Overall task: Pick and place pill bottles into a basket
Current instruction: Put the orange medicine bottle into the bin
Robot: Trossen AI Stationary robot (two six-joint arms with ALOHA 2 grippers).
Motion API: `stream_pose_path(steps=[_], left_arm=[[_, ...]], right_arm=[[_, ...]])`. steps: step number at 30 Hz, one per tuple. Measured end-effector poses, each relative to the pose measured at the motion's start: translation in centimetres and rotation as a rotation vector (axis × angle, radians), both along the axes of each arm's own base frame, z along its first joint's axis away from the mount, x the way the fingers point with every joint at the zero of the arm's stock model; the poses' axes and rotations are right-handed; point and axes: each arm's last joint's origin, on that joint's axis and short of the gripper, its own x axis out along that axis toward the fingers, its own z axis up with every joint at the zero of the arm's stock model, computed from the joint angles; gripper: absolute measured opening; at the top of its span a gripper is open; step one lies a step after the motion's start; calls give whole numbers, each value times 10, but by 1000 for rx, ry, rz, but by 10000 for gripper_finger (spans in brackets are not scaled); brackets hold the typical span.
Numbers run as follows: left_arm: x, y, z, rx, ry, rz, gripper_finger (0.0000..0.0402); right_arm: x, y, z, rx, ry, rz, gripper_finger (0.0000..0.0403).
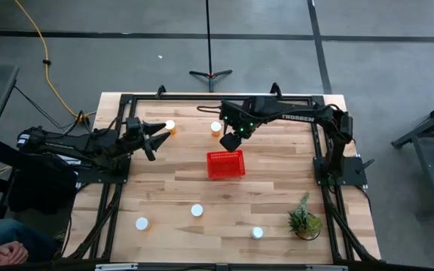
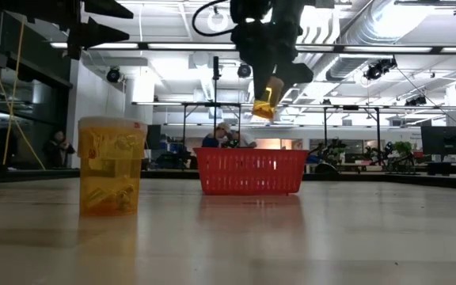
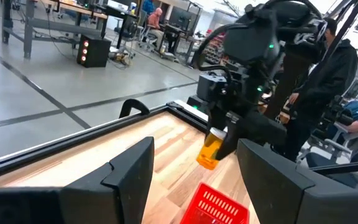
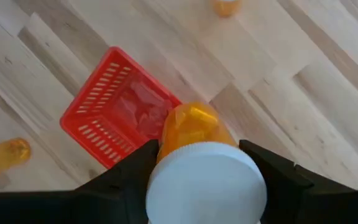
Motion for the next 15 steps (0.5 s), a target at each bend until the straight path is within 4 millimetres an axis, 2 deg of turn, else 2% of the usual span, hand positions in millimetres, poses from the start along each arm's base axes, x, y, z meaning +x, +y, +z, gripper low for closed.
stream_pose_path(steps=[9,15], left_arm=[[0,0,0,0,0,0,264],[0,0,0,2,2,0,264]], right_arm=[[13,20,3,13,-94,-56,186],[13,26,3,2,-89,-73,212]])
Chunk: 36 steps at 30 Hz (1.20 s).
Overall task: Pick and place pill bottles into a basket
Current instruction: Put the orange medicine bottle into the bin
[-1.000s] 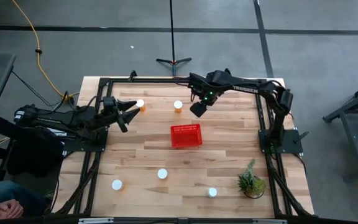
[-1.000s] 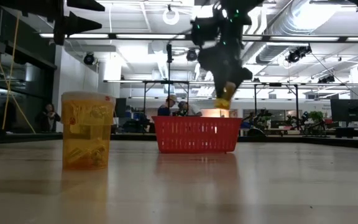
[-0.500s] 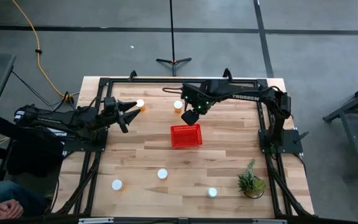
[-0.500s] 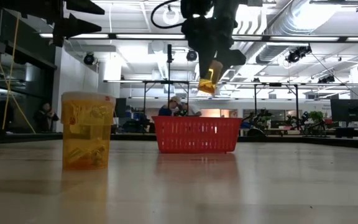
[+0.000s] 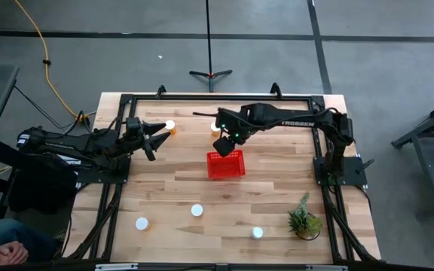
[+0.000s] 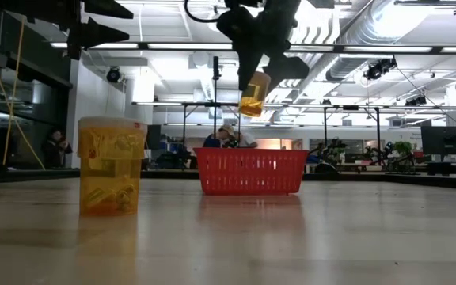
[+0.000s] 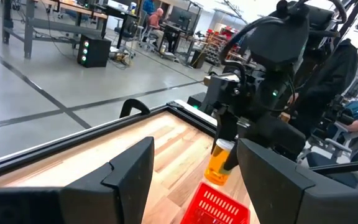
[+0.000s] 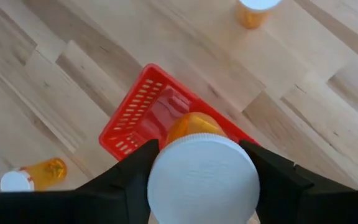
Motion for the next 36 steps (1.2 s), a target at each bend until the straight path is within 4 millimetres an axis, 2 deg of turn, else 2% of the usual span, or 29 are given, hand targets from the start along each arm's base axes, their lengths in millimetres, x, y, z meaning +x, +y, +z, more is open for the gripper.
stream_pose_path(steps=[4,12,19,23,29,36], left_arm=[[0,0,0,1,1,0,264],[0,0,0,1,0,0,264],[0,0,0,-2,-3,-17,264],[0,-1,0,-17,-11,-22,264],[0,-1,0,-22,-13,-22,264],[0,-1,0,-22,-13,-22,264]], right_arm=[[4,7,-5,-14,15,6,218],[15,20,-26,-23,63,38,194],[22,24,-40,-36,99,43,222],[28,27,-54,-24,125,40,217],[36,28,-65,-27,114,52,204],[42,27,-81,-42,137,54,220]])
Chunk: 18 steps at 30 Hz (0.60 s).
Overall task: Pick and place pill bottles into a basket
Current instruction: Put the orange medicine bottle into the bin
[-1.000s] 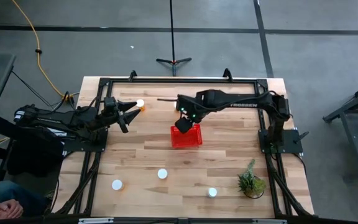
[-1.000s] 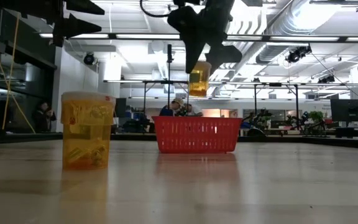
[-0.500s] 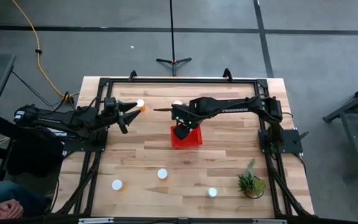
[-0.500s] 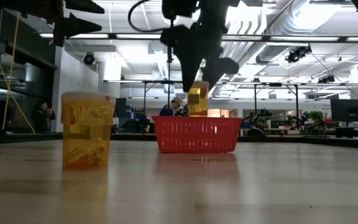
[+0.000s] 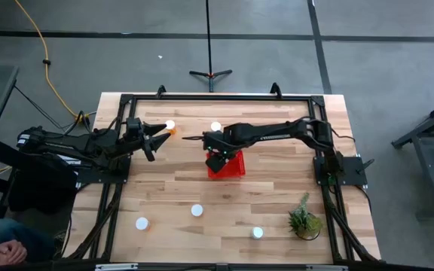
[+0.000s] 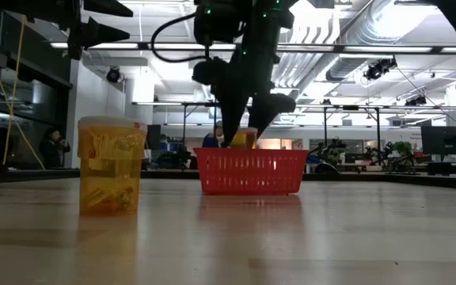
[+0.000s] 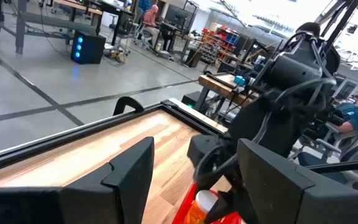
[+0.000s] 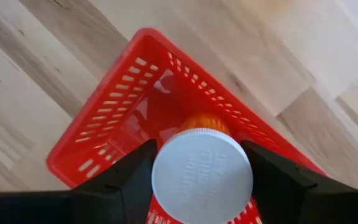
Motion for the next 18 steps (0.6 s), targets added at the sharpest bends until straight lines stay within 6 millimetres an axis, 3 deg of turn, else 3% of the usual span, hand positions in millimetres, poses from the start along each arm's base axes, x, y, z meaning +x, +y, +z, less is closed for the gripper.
stream_pose_path(steps=[10,18], left_arm=[[0,0,1,-1,-9,0,264],[0,0,1,-1,-7,0,264]], right_arm=[[7,6,-12,-24,-8,17,207],[7,5,-12,-32,-6,15,240]])
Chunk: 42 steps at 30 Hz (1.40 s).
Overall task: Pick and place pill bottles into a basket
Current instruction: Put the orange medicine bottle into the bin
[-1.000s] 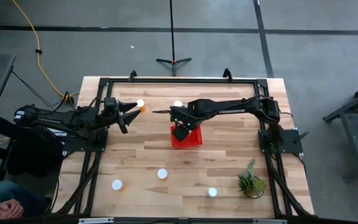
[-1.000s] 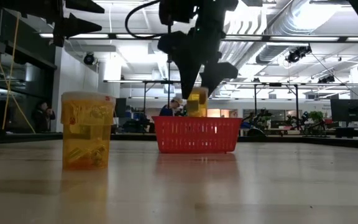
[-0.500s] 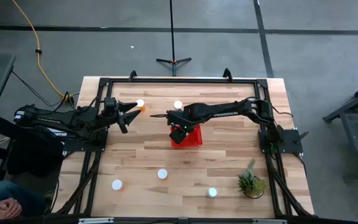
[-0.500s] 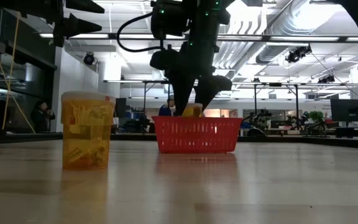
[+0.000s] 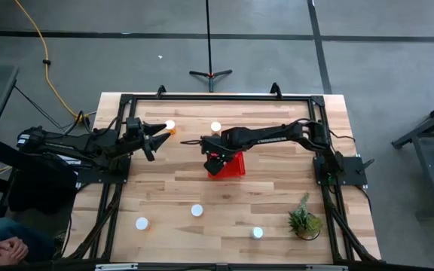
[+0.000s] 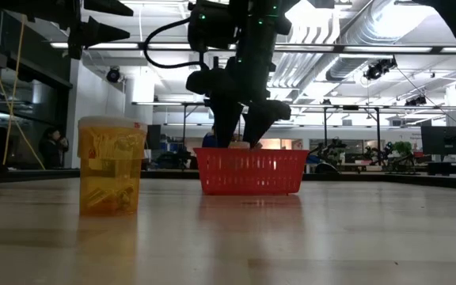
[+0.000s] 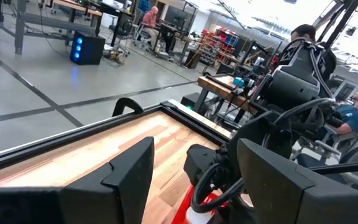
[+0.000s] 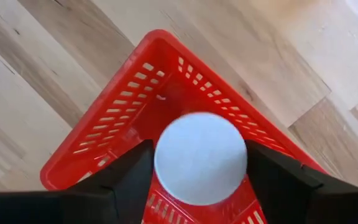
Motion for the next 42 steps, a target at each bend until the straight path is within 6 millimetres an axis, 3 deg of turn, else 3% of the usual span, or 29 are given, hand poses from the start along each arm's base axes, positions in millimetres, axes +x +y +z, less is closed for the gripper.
stream_pose_path(steps=[15,20,24,31,33,38,42], left_arm=[[0,0,0,0,1,0,264],[0,0,0,0,0,-11,264],[0,-1,0,0,1,-26,264],[0,-1,0,0,1,-26,264],[0,-1,0,0,1,-26,264],[0,-1,0,4,3,-27,264],[0,-1,0,4,3,-26,264]], right_arm=[[2,-12,5,37,-20,-19,244],[6,-20,21,22,-59,-3,245],[12,-25,46,-59,-105,28,243],[18,-37,99,-138,-237,170,227],[21,-40,108,-161,-293,292,225],[25,-33,112,-300,-302,617,244],[21,-40,109,-305,-253,658,275]])
